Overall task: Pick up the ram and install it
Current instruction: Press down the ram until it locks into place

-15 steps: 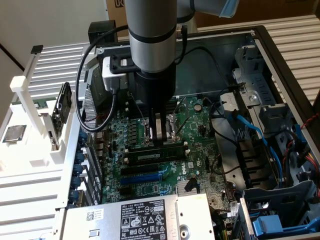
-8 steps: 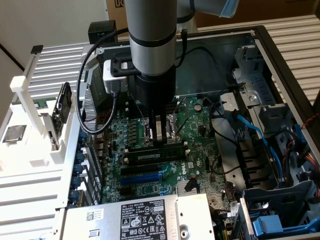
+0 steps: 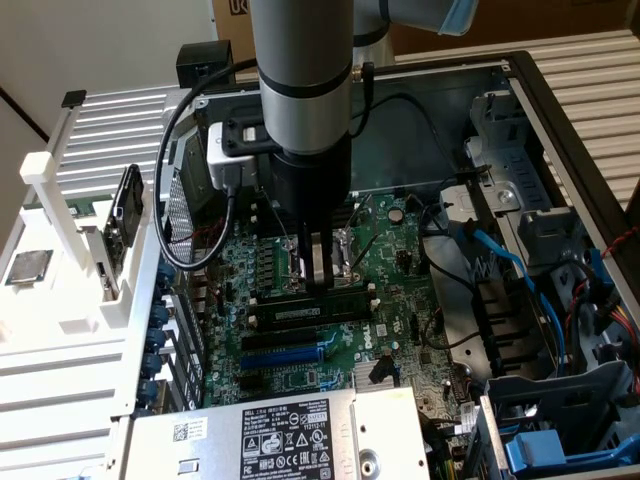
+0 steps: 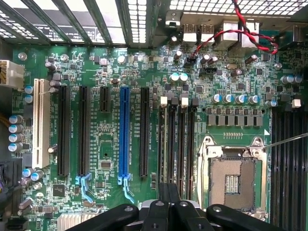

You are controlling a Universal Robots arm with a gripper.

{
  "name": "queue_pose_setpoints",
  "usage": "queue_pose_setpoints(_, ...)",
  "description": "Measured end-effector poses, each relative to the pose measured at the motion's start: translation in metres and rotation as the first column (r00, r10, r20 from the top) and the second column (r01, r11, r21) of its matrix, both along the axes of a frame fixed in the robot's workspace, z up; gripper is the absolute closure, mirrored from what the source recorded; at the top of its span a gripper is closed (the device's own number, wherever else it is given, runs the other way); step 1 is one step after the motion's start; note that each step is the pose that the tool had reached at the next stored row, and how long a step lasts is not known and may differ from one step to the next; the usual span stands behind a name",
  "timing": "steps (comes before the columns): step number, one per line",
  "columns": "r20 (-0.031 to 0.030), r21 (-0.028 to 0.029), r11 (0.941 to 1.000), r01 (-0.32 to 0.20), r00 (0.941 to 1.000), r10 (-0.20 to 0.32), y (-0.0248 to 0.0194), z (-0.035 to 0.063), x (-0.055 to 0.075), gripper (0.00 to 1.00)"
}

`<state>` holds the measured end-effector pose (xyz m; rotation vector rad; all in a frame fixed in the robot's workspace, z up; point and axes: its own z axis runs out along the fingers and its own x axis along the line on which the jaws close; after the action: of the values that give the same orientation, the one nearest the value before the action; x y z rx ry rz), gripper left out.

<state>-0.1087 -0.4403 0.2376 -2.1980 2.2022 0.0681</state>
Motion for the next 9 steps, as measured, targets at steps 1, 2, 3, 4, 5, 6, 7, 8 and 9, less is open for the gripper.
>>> queue_pose_setpoints(1,0.0001,0.0001,1.0,0.0,1.0,0.0,0.0,-0.0006,0.0,0.9)
queue_pose_setpoints(2,0.0,-0.0001,1.0,0.0,1.0,0.0,0.0,-0.0008,0.0,0.9)
queue_pose_setpoints(3,0.0,-0.0001,1.0,0.0,1.0,0.0,0.0,-0.0011,0.0,0.9)
queue_pose_setpoints(4,0.0001,0.0001,1.0,0.0,1.0,0.0,0.0,-0.0015,0.0,0.9)
queue_pose_setpoints(5,0.0,0.0,1.0,0.0,1.0,0.0,0.0,-0.0018,0.0,0.9)
queue_pose_setpoints(6,0.0,-0.0001,1.0,0.0,1.0,0.0,0.0,-0.002,0.0,0.9)
queue_pose_setpoints(7,0.0,0.0,1.0,0.0,1.0,0.0,0.0,-0.0024,0.0,0.9)
queue_pose_setpoints(8,0.0001,0.0001,1.0,0.0,1.0,0.0,0.0,-0.0028,0.0,0.9)
queue_pose_setpoints(9,0.0001,0.0001,1.0,0.0,1.0,0.0,0.0,-0.0032,0.0,0.9)
